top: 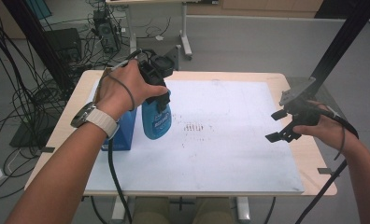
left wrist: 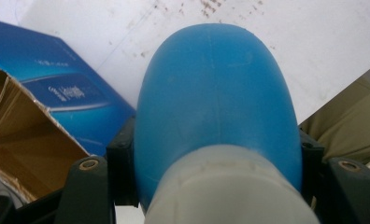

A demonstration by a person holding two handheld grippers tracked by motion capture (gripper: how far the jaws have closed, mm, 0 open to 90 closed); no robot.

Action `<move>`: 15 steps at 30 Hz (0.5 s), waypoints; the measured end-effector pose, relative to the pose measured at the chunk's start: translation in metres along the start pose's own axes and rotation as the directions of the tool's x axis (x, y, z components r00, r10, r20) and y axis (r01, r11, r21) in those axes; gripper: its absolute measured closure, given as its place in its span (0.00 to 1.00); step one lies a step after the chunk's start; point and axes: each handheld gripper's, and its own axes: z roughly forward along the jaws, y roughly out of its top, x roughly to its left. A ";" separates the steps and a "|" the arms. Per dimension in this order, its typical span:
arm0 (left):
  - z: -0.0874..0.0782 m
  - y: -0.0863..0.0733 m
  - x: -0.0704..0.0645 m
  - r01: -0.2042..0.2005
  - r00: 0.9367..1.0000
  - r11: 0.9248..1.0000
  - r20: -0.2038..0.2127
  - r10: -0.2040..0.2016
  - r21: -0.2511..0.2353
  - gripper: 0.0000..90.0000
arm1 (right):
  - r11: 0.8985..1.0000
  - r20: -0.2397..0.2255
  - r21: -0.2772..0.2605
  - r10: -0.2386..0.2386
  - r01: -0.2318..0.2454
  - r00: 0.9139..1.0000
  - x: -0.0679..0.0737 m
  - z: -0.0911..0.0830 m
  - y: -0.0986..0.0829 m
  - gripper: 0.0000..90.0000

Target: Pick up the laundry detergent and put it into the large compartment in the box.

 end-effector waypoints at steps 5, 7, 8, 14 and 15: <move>-0.006 0.003 0.002 0.037 0.999 0.999 -0.003 -0.037 -0.001 0.42 | 1.000 -0.006 -0.001 -0.008 0.008 1.000 -0.001 0.001 0.002 0.08; -0.009 0.003 0.002 0.057 0.998 0.998 -0.008 -0.057 -0.012 0.42 | 1.000 -0.008 0.001 -0.007 0.007 1.000 -0.001 0.001 0.001 0.08; -0.011 0.003 0.002 0.067 0.998 0.998 -0.010 -0.067 -0.019 0.42 | 1.000 -0.009 -0.002 -0.012 0.012 1.000 -0.002 0.002 0.001 0.08; -0.022 0.004 0.004 0.125 0.992 0.992 -0.023 -0.126 -0.028 0.42 | 1.000 -0.012 0.001 -0.008 0.008 1.000 -0.006 0.002 0.001 0.08; -0.024 0.004 0.004 0.136 0.990 0.990 -0.024 -0.137 -0.029 0.42 | 1.000 -0.012 0.001 -0.012 0.012 1.000 -0.006 0.001 0.001 0.08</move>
